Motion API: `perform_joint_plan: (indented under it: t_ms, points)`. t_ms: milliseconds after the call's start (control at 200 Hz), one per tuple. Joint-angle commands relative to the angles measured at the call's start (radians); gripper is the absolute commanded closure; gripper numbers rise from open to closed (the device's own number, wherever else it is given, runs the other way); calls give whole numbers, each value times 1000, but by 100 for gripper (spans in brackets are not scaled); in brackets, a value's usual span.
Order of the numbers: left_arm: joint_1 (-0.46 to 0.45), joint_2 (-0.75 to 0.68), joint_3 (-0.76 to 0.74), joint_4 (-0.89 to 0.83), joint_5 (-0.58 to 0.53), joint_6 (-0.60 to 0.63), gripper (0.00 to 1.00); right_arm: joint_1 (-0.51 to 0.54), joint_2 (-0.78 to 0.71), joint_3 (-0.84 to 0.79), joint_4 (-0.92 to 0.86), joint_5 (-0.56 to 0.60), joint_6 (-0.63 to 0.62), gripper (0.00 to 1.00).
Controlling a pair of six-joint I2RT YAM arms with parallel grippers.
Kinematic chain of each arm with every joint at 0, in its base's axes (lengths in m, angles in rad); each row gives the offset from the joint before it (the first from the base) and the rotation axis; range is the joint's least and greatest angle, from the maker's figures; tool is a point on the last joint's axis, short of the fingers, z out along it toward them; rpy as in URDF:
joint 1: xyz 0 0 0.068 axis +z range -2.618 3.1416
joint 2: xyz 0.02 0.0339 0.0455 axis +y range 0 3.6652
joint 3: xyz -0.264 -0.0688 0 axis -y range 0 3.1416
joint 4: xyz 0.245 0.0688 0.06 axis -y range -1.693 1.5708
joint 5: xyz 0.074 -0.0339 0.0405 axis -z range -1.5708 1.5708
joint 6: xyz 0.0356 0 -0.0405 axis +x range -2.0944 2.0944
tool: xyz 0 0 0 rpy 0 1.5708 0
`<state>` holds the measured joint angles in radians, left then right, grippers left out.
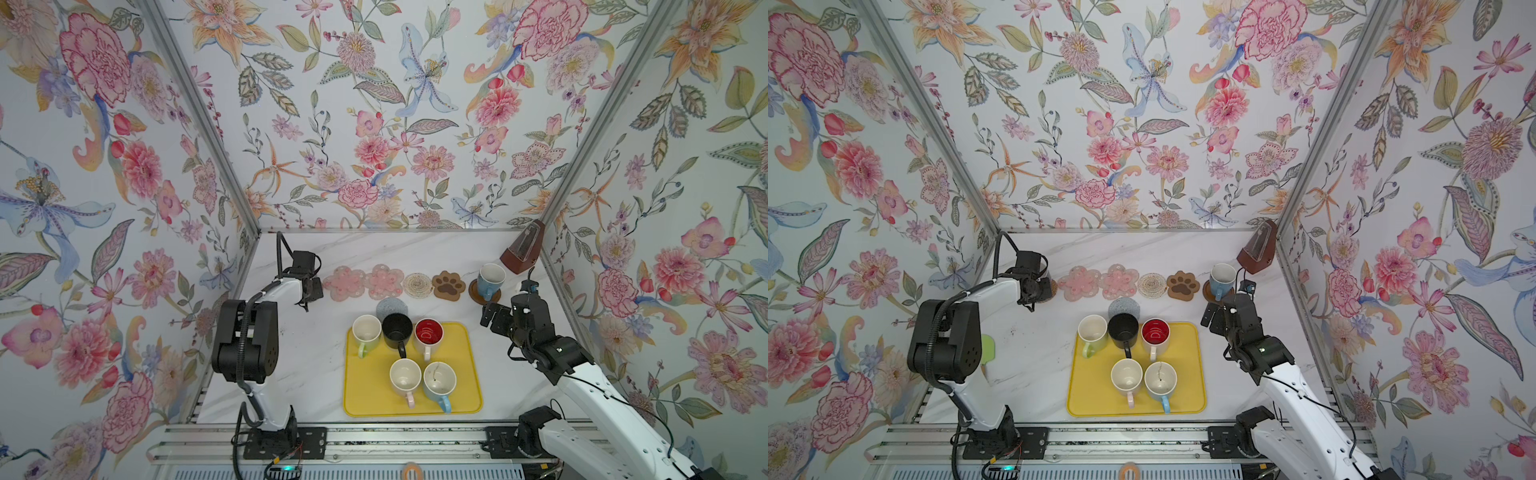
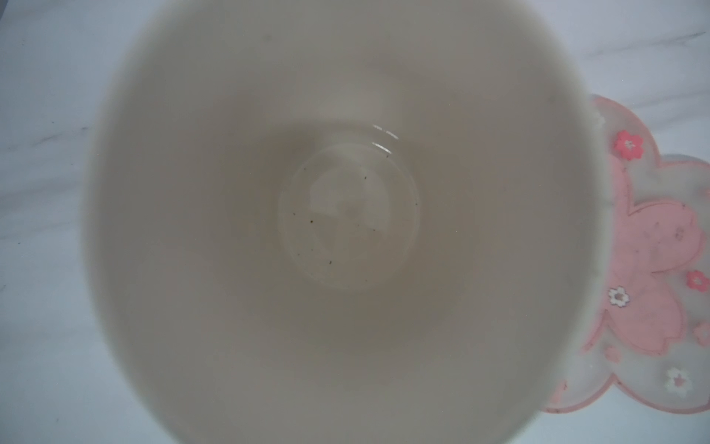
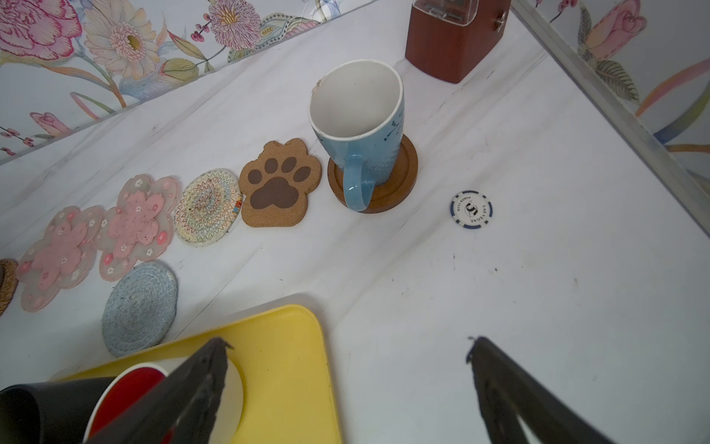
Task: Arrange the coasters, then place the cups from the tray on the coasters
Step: 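Hold the white purple-handled mug above the pink flower coaster with the left gripper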
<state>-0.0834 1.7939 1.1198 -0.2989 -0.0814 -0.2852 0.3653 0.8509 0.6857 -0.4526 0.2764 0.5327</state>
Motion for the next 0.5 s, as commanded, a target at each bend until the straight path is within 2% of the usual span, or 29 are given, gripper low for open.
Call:
perform_joint_plan:
  t_ms: [0, 495]
  points:
    - [2, -7, 30, 18, 2, -11, 100, 1, -1, -11, 4, -2, 14, 1]
    - [2, -35, 36, -18, -14, -14, 100, 0, 8, -13, 10, -5, 15, 1]
